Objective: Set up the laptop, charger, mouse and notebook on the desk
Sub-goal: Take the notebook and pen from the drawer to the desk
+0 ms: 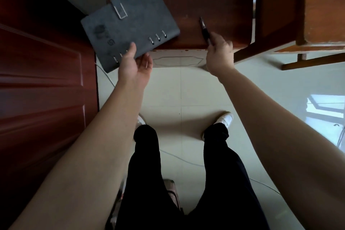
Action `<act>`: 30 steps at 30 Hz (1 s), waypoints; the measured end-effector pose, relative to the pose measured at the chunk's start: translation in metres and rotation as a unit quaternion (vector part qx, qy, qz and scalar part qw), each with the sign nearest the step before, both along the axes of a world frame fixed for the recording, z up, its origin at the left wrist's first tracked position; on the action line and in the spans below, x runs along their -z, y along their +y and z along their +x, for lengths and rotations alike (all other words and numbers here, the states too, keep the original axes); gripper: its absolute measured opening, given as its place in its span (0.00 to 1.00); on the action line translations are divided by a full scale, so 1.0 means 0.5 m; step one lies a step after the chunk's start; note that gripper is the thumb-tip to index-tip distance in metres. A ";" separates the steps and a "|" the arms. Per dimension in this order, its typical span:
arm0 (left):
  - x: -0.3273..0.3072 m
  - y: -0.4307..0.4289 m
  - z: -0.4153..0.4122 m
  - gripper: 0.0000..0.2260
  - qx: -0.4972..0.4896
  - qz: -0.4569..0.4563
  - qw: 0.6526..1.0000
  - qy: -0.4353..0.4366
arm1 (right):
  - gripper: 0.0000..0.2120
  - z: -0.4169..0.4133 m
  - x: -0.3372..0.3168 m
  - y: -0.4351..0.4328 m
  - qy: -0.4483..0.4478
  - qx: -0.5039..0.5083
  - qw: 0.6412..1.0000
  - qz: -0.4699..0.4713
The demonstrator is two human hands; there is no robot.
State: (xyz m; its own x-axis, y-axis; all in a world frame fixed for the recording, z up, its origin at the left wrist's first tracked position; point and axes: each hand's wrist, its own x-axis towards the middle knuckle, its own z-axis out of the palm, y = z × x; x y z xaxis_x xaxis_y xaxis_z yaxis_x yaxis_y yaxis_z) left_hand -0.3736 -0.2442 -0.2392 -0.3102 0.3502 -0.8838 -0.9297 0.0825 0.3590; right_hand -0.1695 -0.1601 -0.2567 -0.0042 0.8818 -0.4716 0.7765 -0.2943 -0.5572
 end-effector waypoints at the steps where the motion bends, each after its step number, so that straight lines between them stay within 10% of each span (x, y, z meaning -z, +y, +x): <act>1: -0.009 -0.015 -0.013 0.13 0.009 0.001 1.000 0.010 | 0.23 0.004 -0.006 -0.008 0.014 0.015 1.000 -0.018; 8: -0.130 -0.115 -0.080 0.08 0.244 -0.052 0.951 0.180 | 0.16 0.047 -0.129 -0.062 0.139 0.136 0.976 -0.102; 16: -0.385 -0.045 -0.047 0.18 0.396 0.142 0.885 0.199 | 0.13 0.125 -0.401 -0.111 0.220 0.183 0.958 0.006; 30: -0.656 0.076 0.327 0.20 0.662 0.251 0.705 0.048 | 0.17 0.438 -0.654 -0.337 0.511 0.404 0.758 -0.034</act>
State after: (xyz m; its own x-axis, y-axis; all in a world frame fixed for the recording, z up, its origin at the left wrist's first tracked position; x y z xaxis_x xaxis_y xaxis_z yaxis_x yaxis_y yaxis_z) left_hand -0.2101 -0.2061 0.0888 0.5324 0.6499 -0.5424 -0.1277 0.6951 0.7075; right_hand 0.0493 -0.3287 0.0701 0.1300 0.7650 -0.6307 -0.4994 -0.4990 -0.7082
